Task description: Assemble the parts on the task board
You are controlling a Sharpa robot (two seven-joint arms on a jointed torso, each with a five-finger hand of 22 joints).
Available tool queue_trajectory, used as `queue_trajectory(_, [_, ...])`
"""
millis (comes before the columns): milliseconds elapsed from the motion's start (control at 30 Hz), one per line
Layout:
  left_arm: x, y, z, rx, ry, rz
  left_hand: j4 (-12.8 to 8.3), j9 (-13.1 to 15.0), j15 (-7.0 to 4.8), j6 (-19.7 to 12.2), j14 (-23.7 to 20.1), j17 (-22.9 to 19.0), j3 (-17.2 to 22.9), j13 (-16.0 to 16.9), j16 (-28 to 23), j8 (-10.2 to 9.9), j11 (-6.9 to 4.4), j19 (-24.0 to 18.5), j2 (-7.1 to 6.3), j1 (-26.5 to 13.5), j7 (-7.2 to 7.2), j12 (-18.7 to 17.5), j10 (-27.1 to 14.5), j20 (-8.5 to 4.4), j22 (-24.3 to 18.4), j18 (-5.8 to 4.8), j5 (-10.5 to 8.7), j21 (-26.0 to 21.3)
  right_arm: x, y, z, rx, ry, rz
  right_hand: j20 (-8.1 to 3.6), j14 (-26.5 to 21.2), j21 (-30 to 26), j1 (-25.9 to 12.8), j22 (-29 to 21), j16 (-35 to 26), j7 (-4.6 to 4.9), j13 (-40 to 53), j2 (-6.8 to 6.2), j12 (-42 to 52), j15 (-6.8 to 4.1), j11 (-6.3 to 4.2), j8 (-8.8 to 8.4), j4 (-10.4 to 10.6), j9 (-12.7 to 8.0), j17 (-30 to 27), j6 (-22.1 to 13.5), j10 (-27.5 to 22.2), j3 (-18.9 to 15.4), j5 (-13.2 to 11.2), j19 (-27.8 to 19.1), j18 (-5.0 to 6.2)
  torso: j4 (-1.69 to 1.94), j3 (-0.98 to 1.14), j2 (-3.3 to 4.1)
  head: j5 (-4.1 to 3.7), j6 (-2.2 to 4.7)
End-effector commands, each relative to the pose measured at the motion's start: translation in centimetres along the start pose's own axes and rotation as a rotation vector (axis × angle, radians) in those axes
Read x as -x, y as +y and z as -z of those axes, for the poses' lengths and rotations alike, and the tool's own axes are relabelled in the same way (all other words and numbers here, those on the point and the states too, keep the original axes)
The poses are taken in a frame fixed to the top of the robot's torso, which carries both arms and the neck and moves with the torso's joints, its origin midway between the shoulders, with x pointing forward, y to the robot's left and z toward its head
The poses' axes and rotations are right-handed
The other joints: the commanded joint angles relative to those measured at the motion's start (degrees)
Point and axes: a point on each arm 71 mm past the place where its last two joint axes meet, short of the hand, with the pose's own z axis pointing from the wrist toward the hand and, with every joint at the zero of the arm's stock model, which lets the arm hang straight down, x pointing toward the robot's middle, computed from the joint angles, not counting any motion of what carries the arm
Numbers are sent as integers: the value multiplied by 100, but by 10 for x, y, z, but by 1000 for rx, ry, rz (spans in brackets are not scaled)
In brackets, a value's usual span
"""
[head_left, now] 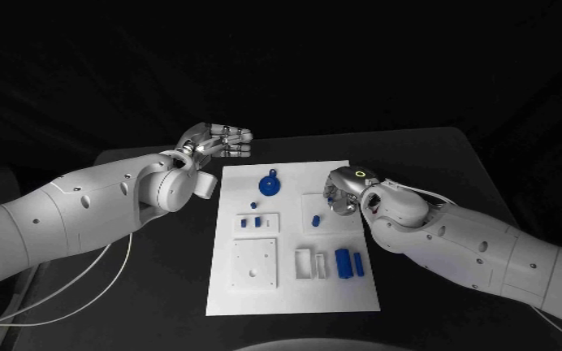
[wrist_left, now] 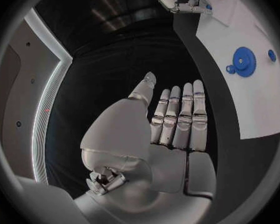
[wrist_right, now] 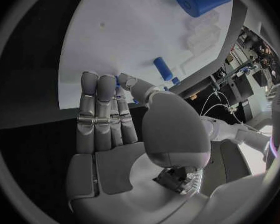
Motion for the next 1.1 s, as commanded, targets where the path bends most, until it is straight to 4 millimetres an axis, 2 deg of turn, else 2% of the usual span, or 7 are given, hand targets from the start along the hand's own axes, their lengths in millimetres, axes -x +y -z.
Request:
queue_trajectory(33, [-3, -2, -1, -11, 27, 1, -12, 7, -5, -24, -40, 1, 11, -2, 2, 22, -12, -50, 36, 3, -2, 3, -29, 4, -3, -68, 11, -7, -7, -1, 1, -5, 35, 19, -13, -22, -11, 73, 117, -27, -5, 4, 18, 30, -18, 0, -10, -21, 9, -4, 40, 70, 62, -113, -12, 60, -3, 0, -1, -9, -1])
queue_trajectory(200, [-3, -2, -1, -10, 29, 1, -10, 7, -6, -20, -37, 2, 14, -2, 2, 21, -12, -53, 42, 2, -3, 1, -32, 4, -4, -68, 9, -8, -9, -1, 1, -8, 40, 26, -49, -12, 27, 149, 126, -30, -44, 29, 101, 42, -66, -78, -5, -34, 31, -3, 170, 328, 80, -216, -12, 42, 0, 1, 1, -13, 3])
queue_trajectory(367, [-2, -2, -2, -7, 31, 8, 44, 7, -3, -20, -35, 2, 4, -2, 2, 20, -11, -53, 77, -53, -5, 3, -29, 7, -4, -68, -56, -7, -10, -2, 1, -9, 39, 28, -119, 49, 88, 225, 129, -45, -100, 56, 225, 44, -119, -144, -1, -91, 110, -6, 399, 557, 262, -559, 9, -10, -2, 4, 0, -31, -2])
queue_trajectory(567, [-1, -4, -3, -13, 39, -1, 59, 7, 0, -21, -43, 1, 5, -2, 0, 21, -10, -60, 95, -49, -5, 2, -37, 8, -5, -70, -50, -10, -10, -3, 1, -7, 27, 31, -163, 91, 157, 236, 120, -116, -118, 35, 283, 39, -138, -160, -6, -139, 140, 11, 442, 608, 251, -583, -12, -53, -2, 0, -1, -37, 10])
queue_trajectory(1100, [0, -4, -3, -18, 43, -25, 111, 6, 14, -35, -65, 1, -17, -2, 0, 18, -1, -91, 97, -68, 0, 1, -61, 17, -7, -78, -50, -12, -6, 3, 0, 7, -22, 2, -174, 144, 195, 170, 115, -155, -139, 43, 253, 42, -153, -184, -6, -143, 177, 50, 507, 672, 318, -577, 0, -64, 2, -1, 4, -41, 46])
